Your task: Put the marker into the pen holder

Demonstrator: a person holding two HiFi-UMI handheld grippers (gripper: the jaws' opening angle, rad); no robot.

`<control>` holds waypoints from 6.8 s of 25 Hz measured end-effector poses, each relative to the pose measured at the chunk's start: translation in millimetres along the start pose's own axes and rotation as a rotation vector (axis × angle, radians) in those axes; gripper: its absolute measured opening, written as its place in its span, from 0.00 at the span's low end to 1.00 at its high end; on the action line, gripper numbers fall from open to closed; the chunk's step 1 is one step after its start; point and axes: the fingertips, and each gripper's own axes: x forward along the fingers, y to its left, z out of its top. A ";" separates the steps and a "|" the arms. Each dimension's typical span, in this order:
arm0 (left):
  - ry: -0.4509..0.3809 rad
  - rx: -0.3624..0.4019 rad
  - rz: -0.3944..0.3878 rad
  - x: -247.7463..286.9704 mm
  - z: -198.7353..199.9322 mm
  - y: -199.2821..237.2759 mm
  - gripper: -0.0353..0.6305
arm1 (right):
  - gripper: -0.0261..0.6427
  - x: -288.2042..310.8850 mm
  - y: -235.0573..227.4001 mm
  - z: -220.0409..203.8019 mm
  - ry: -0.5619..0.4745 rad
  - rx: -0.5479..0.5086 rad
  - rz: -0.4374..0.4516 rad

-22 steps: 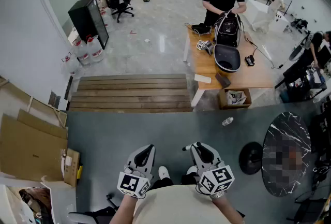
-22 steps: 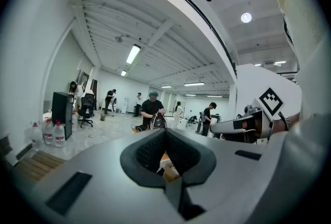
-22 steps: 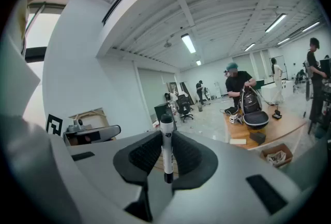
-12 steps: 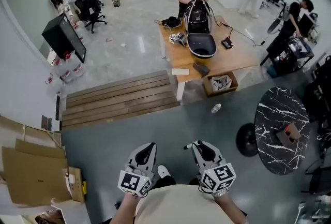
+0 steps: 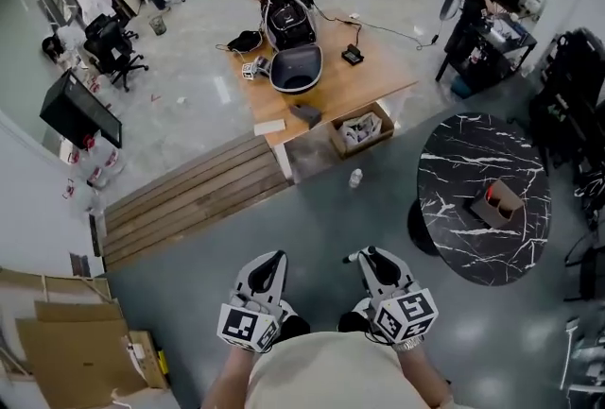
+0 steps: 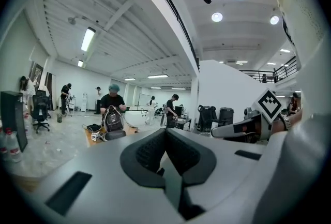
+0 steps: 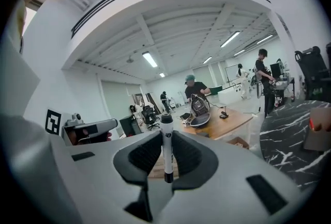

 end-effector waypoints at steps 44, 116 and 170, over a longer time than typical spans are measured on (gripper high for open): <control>0.094 0.087 -0.954 297.8 -13.1 -366.5 0.07 | 0.16 -269.3 -300.2 5.5 -0.246 0.252 -0.845; 0.256 0.011 -0.779 563.1 -131.2 -527.1 0.07 | 0.16 -211.7 -650.7 -32.6 0.041 0.133 -0.675; 0.087 -0.018 -0.752 493.0 -37.9 -526.4 0.07 | 0.06 -275.5 -555.8 50.0 -0.121 0.076 -0.673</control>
